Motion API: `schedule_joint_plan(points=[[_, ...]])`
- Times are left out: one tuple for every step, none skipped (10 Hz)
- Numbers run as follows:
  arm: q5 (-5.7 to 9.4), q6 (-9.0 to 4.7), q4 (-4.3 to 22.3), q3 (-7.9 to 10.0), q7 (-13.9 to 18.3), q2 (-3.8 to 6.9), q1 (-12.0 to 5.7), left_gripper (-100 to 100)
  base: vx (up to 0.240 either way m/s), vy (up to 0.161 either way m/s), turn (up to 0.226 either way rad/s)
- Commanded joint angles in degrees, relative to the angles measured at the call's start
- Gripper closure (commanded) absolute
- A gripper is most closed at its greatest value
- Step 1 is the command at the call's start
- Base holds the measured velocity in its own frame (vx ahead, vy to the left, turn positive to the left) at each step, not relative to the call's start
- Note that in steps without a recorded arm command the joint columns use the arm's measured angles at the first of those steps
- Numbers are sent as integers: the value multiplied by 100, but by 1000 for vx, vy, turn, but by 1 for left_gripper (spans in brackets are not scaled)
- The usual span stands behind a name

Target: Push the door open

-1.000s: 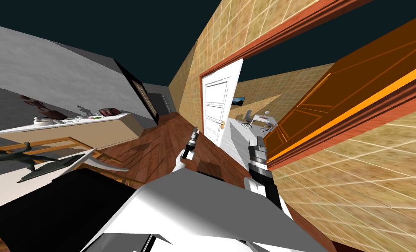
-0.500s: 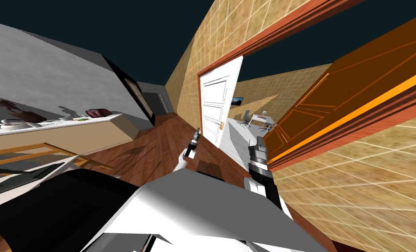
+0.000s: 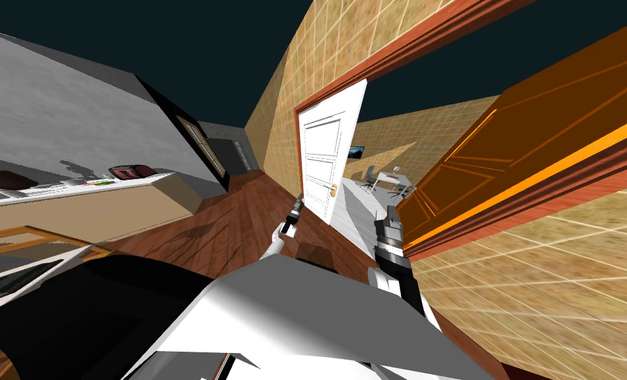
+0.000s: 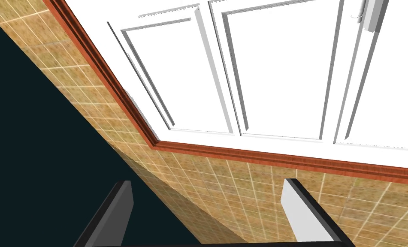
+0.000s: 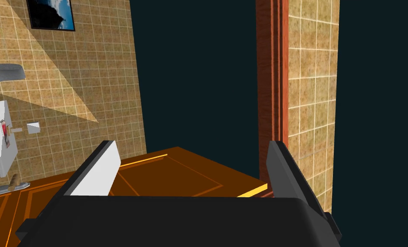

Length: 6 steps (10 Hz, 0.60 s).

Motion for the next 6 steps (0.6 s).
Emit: schedule_joint_plan(points=[[-28, 13, 227, -10, 30, -6, -131, -100, 71, 14, -63], [-46, 26, 381, -14, 51, -10, -223, -100, 89, 22, -67], [-63, 39, 535, -19, 73, -15, -314, -100, 92, 26, -63], [-80, 52, 688, -23, 95, -19, -406, -100, 109, 36, -67], [-98, 65, 825, -28, 117, -24, -498, -100, 103, 23, -69], [-98, 65, 842, -28, 117, -24, -498, -100, 57, 22, -14]])
